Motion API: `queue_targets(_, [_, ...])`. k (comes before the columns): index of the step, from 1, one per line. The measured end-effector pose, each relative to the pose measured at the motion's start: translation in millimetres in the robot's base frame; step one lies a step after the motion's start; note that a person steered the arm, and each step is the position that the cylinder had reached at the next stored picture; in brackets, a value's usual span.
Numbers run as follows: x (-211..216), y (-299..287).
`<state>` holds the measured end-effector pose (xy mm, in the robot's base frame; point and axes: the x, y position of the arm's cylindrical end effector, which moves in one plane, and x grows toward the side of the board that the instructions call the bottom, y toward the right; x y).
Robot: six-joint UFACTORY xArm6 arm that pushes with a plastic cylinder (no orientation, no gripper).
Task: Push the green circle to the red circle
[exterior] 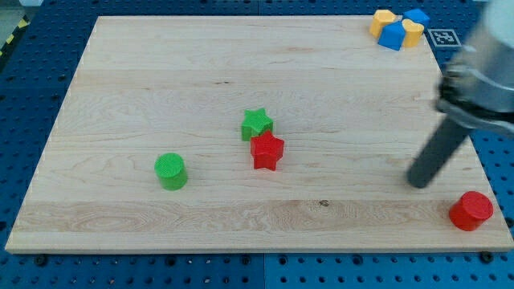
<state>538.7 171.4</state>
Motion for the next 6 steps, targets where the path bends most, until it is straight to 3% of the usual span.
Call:
queue_targets(2, [4, -137])
queue_targets(4, [47, -289])
queue_targets(5, [39, -396])
queue_targets(6, [-6, -418])
